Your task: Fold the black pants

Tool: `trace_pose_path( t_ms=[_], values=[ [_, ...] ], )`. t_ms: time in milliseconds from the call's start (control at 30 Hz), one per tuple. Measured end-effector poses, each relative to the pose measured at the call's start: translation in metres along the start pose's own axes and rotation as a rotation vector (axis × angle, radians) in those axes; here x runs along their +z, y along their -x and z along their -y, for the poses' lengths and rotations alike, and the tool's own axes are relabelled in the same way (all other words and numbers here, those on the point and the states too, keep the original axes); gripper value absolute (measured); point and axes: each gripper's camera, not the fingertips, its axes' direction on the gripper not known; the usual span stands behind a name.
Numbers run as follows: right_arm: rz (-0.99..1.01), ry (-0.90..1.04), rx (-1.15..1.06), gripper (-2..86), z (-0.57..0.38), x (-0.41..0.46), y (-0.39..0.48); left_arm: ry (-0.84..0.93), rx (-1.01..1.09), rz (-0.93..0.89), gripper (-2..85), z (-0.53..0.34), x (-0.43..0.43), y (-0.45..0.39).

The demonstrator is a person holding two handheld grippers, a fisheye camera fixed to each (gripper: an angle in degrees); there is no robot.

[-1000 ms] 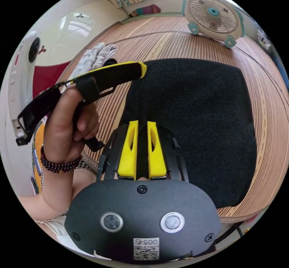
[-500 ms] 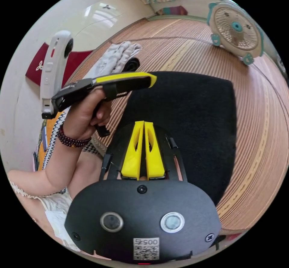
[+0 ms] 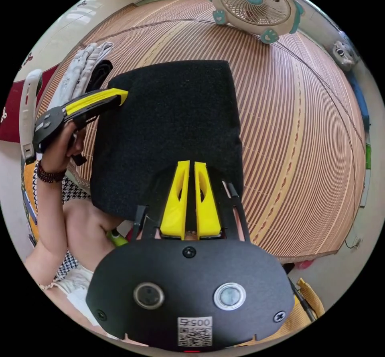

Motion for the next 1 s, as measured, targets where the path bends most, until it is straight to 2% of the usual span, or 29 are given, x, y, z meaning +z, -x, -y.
trace_pose_path(
  t_ms=[100, 200, 433, 767, 1000],
  values=[
    [0.092, 0.023, -0.139, -0.5, 0.001, -0.005, 0.018, 0.002, 0.02, 0.026, -0.5, 0.001, 0.0, -0.009],
    [0.104, 0.18, -0.249, -1.0, 0.006, 0.023, 0.041, 0.012, 0.012, 0.022, -0.5, 0.003, 0.0, -0.013],
    [0.045, 0.21, -0.214, -1.5, 0.032, 0.042, 0.056, 0.016, 0.033, 0.073, -0.4, 0.003, -0.002, -0.031],
    [-0.225, 0.18, -0.313, -1.0, 0.043, 0.064, 0.12, 0.012, 0.041, 0.075, -0.5, -0.001, -0.004, -0.043],
    [-0.157, 0.168, -0.296, -1.0, 0.05, 0.069, 0.12, 0.025, 0.07, 0.12, -0.5, -0.003, -0.004, -0.057]
  ],
)
